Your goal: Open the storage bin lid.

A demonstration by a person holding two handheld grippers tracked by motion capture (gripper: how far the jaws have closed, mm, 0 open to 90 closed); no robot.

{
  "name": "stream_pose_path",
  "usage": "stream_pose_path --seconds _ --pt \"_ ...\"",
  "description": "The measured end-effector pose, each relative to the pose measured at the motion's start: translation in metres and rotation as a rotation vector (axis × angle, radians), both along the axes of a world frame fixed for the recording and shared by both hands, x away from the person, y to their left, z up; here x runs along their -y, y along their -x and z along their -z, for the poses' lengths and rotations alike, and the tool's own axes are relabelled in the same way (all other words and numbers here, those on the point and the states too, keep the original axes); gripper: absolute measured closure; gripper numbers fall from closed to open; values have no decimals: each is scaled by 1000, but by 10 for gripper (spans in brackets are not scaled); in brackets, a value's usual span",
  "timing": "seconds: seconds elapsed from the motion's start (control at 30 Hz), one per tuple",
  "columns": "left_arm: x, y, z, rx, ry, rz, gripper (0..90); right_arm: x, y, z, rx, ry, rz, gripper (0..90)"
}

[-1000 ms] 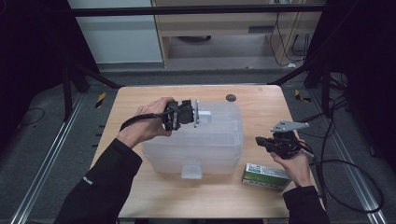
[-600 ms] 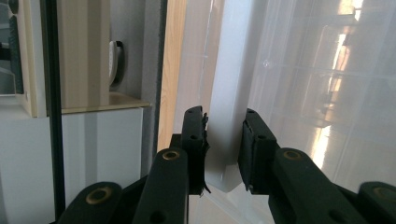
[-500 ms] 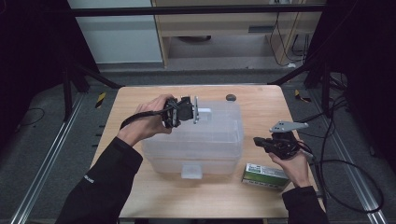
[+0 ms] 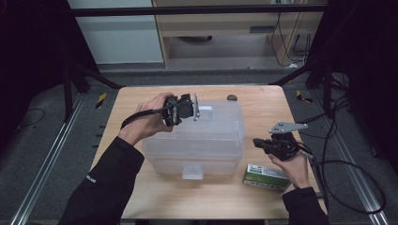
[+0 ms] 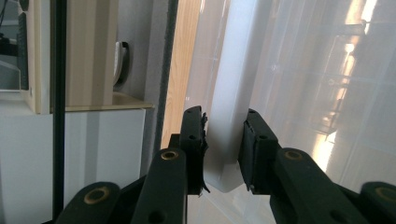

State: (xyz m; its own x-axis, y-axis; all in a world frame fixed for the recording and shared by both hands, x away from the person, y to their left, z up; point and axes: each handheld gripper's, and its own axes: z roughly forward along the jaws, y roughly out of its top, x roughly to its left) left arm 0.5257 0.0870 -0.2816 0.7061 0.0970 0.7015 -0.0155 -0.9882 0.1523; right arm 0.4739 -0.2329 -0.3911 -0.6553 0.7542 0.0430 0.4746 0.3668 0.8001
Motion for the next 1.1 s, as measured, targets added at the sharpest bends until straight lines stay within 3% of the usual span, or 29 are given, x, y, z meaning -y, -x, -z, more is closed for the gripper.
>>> stream_pose_path --seconds 1.1 --pt "0 -11 -6 20 22 -34 717 -7 1 1 -9 -13 -31 900"
